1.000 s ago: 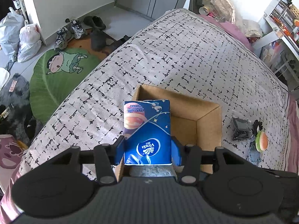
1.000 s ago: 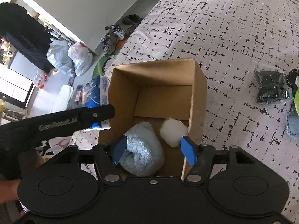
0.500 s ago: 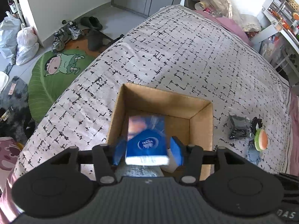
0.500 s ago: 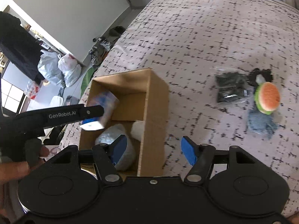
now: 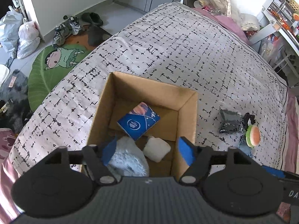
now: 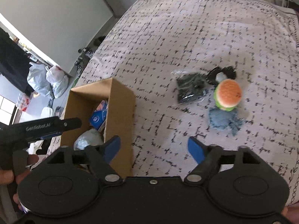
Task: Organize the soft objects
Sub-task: 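Move both grippers toward the black bag of items beside the burger toy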
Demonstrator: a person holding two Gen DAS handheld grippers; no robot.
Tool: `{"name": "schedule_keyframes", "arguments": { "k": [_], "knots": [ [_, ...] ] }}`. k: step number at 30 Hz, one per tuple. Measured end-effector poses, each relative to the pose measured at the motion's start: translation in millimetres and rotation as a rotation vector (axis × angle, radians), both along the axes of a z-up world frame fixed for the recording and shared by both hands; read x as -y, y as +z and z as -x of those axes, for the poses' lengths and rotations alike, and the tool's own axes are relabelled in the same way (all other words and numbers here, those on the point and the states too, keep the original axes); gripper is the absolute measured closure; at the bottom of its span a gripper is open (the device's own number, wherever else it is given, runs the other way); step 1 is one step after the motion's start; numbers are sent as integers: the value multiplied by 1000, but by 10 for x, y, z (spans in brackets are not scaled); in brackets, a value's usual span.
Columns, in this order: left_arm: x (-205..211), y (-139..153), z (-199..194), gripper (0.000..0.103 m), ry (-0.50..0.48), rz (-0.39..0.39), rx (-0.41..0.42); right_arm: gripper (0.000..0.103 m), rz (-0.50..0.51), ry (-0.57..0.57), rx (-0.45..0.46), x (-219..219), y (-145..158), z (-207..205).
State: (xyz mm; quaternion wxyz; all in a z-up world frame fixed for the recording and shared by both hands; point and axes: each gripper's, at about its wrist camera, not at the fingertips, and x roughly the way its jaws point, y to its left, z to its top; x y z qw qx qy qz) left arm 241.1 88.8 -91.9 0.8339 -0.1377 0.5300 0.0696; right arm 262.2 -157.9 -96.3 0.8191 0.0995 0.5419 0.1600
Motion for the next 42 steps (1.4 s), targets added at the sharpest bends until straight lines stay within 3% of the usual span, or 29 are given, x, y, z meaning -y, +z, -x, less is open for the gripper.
{"name": "schedule_keyframes", "arguments": {
  "k": [5, 7, 9, 28, 38, 42],
  "knots": [
    [133, 55, 27, 17, 9, -10, 13, 22, 4, -28, 18, 208, 19, -15],
    [179, 71, 31, 17, 12, 1, 8, 13, 4, -40, 26, 295, 22, -16],
    [245, 97, 38, 16, 7, -3, 8, 12, 1, -50, 36, 383, 32, -14],
    [903, 265, -36, 15, -55, -23, 46, 12, -98, -153, 51, 1042, -158, -161],
    [1264, 167, -213, 15, -96, -7, 59, 13, -129, -198, 57, 1233, -337, -244],
    [1367, 97, -335, 16, -100, 6, 64, 18, -148, -211, 70, 1274, -387, -309]
  ]
}}
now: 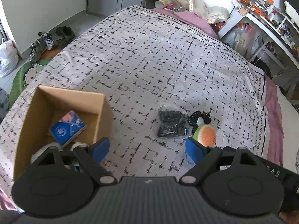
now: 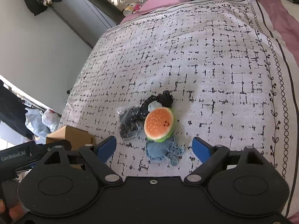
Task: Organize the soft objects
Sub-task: 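Move both grippers toward the black bag of items beside the burger toy, then grasp the burger plush with the right gripper while the left grasps the black plastic bag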
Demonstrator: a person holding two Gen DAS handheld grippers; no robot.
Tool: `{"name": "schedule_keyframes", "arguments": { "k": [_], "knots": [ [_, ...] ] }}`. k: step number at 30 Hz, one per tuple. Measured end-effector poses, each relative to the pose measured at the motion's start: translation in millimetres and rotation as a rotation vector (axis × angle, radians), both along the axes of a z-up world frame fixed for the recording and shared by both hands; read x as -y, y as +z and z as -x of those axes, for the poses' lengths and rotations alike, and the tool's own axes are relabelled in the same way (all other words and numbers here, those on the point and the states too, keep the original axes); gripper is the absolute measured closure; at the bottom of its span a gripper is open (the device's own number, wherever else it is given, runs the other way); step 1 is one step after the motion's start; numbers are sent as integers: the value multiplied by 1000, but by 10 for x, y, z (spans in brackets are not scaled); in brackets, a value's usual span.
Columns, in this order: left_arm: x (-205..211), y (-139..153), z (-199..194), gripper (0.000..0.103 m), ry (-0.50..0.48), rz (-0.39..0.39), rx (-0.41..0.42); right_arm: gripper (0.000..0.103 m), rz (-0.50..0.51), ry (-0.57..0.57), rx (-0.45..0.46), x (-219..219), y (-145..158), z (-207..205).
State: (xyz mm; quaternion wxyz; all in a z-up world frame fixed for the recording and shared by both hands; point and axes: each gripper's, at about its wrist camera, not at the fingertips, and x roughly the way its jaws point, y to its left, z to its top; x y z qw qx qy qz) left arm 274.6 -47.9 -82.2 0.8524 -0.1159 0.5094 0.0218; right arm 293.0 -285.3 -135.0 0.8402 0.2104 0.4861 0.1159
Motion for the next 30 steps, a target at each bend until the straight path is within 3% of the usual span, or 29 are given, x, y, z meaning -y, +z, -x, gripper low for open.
{"name": "schedule_keyframes", "arguments": {
  "k": [6, 17, 20, 24, 26, 30],
  "knots": [
    [103, -177, -229, 18, -12, 19, -15, 21, -34, -20, 1, 20, -113, -157],
    [219, -613, -627, 23, -25, 53, -61, 36, -46, 10, -40, -75, -442, -443],
    [222, -743, -708, 24, -26, 64, -70, 43, -50, 5, -47, -47, -505, -492],
    [232, -883, -783, 27, -23, 81, -66, 61, -56, 16, -82, -44, -588, -521],
    [236, -949, -804, 29, -15, 96, -71, 62, -51, 24, -76, -64, -582, -523],
    [255, -1037, -805, 41, -17, 136, -81, 70, -42, 40, -73, -97, -586, -540]
  ]
}}
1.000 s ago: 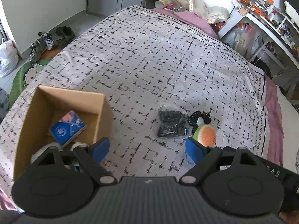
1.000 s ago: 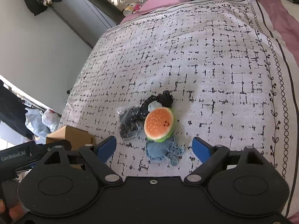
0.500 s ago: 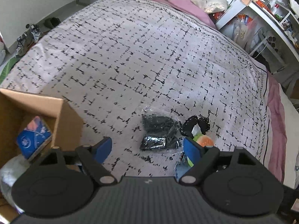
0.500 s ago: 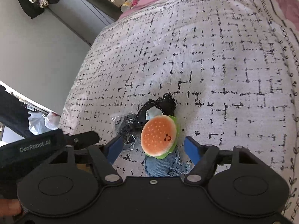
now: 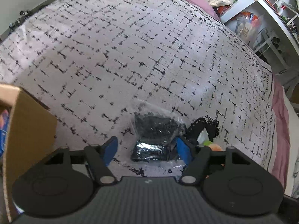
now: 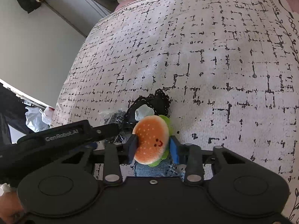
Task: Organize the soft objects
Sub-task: 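Grasp the burger plush with the right gripper while the left grasps the black plastic bag, then lower the black bag into the box and open the left gripper while the right carries the burger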
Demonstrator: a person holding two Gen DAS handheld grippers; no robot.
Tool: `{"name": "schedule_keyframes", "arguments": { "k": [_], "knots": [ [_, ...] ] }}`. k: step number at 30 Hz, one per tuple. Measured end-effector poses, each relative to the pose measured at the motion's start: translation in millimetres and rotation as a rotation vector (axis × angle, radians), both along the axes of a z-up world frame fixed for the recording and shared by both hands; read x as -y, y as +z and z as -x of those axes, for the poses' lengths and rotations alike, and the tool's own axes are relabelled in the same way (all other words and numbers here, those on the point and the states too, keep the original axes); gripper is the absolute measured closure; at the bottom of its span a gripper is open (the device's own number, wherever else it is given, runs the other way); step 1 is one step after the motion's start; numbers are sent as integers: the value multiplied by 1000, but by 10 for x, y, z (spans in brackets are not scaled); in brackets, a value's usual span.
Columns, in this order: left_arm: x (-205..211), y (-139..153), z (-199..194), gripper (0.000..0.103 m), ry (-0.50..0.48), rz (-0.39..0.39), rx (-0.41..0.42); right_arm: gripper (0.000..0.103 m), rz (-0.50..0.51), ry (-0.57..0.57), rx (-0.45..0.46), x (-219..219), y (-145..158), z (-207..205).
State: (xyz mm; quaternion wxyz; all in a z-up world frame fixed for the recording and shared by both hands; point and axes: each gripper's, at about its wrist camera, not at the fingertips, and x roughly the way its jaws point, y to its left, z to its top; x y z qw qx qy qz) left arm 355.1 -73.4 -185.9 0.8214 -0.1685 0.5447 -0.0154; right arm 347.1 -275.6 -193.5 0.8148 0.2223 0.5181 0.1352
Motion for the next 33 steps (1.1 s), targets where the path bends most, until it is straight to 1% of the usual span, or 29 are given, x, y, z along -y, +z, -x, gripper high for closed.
{"name": "schedule_keyframes", "arguments": {
  "k": [1, 2, 3, 4, 6, 10, 13, 19, 26, 33],
  "knots": [
    [-5, -15, 4, 47, 2, 23, 0, 73, 2, 5, 3, -7, 5, 3],
    [-9, -22, 8, 48, 7, 31, 0, 74, 5, 8, 9, -15, 14, 3],
    [-10, -16, 16, 54, 10, 30, 6, 76, 7, 11, 18, -20, 26, 12],
    [-6, -6, 21, 63, 7, 33, 13, 77, 9, 13, 22, -25, 33, 17],
    [-3, 25, 39, 69, 1, 44, 20, 78, 12, 16, 24, -22, 45, 19],
    [1, 108, 122, 71, -10, 33, 27, 78, 28, 11, 40, -5, 113, 72],
    [-23, 185, 212, 72, -22, 39, 43, 78, 40, 1, 47, 20, 164, 127],
    [-84, 360, 392, 72, -48, 17, 71, 78, 53, -20, 75, 55, 304, 256],
    [-156, 576, 621, 72, -82, 23, 107, 78, 60, -28, 119, 20, 496, 428],
    [-294, 780, 825, 72, -102, 22, 133, 78, 77, -44, 145, -63, 658, 582]
  ]
}}
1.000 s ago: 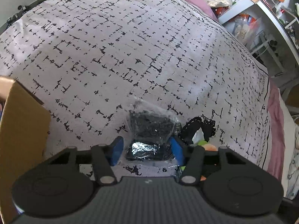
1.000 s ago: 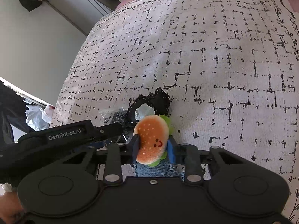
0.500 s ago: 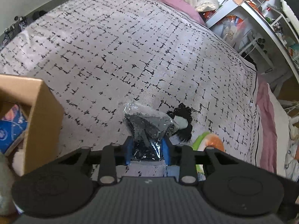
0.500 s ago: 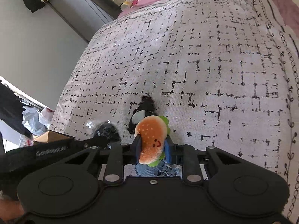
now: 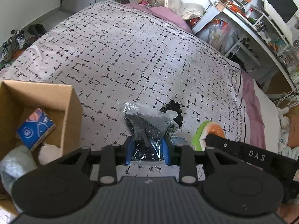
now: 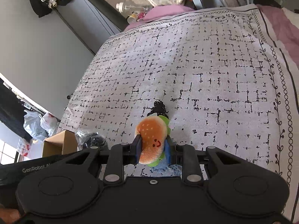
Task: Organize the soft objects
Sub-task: 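Lower the black bag into the box and open the left gripper while the right carries the burger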
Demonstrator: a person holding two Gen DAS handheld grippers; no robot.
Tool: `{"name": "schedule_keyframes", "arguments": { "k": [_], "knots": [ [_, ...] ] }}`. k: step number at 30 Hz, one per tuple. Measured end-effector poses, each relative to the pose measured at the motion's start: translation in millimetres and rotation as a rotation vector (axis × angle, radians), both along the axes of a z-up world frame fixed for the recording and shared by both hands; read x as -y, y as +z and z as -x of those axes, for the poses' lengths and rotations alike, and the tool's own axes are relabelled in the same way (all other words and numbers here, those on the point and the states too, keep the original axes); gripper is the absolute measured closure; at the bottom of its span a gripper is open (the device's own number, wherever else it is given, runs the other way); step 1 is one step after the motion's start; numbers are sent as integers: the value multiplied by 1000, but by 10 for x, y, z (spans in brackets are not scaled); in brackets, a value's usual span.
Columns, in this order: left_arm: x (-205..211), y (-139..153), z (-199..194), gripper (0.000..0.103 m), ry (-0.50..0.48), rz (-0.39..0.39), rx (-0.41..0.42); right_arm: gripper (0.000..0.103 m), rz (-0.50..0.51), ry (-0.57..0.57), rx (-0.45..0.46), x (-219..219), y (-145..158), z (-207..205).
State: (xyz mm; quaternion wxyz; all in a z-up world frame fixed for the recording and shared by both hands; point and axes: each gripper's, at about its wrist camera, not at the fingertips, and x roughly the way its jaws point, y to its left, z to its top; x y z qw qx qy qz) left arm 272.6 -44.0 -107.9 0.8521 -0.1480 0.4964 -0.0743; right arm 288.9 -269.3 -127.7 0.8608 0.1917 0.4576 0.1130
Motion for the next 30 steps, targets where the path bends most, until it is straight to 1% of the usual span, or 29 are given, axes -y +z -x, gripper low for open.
{"name": "schedule_keyframes", "arguments": {
  "k": [10, 20, 24, 30],
  "knots": [
    [-278, 242, 293, 72, -12, -3, 19, 78, 40, 14, 28, -201, 234, 278],
    [-617, 439, 579, 72, 12, -13, 52, 78, 65, 52, 69, -436, 452, 469],
    [-766, 462, 681, 72, 26, -14, 57, 78, 77, 69, 89, -526, 526, 538],
    [-947, 419, 789, 72, 56, -21, 49, 78, 77, 83, 100, -644, 602, 586]
  ]
}}
